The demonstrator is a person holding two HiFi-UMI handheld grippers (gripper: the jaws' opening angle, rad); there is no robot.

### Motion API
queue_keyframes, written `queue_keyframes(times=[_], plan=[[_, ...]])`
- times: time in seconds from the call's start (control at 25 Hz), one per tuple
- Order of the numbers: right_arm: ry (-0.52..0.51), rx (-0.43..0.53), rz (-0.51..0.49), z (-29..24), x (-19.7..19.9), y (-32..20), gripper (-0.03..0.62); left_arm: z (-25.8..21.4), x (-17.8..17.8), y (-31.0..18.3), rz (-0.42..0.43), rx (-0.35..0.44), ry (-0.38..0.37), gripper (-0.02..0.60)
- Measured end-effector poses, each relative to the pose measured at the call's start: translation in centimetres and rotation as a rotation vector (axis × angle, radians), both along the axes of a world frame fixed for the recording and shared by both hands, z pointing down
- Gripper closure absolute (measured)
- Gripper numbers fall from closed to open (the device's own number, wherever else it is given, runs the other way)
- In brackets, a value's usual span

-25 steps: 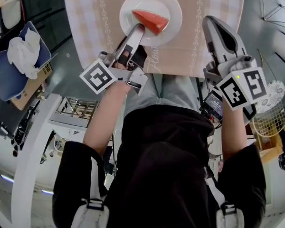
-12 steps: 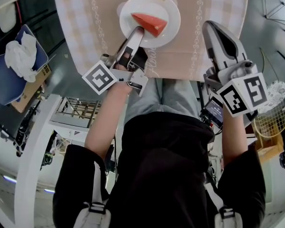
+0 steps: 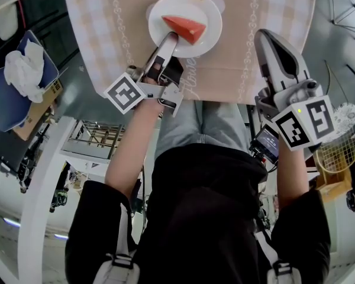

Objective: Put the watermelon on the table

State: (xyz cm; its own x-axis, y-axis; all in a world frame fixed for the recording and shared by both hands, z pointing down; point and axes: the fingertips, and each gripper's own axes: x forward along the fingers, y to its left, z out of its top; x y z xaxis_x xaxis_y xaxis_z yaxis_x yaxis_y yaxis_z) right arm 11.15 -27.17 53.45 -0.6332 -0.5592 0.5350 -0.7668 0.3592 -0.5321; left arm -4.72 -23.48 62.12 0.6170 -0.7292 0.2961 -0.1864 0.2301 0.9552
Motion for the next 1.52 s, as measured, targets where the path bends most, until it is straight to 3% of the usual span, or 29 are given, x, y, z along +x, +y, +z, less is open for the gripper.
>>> queue_keyframes(times=[0.72,0.96,1.16,1.28,1.52], plan=[[-0.016,-0.011,-0.016,0.3,-0.9,0.1,0.58,2.2,-0.3,0.5,-0.055,-0.071,-0.007,0.555],[-0.015,-0.002,-0.018,0.1,-0.8,0.0,0.58,2.1,-0.5,0.2,-0.089,-0.083,0.036,0.553],[-0.017,0.005,-0.02,-0.6,-1.2,0.0,0.579,2.1,-0.6,0.2,-0.095,-0.115,0.024,0.521],[-0.017,0.015,-0.022,-1.1,-1.3,-0.3,0.58,1.7,-0.4,0.0,-0.088,-0.12,0.018,0.452],[-0.008,0.03,-0.018,-1.9,-1.1,-0.5,0.579,1.4,-0.2,0.3,-0.045,-0.123,-0.003,0.397]])
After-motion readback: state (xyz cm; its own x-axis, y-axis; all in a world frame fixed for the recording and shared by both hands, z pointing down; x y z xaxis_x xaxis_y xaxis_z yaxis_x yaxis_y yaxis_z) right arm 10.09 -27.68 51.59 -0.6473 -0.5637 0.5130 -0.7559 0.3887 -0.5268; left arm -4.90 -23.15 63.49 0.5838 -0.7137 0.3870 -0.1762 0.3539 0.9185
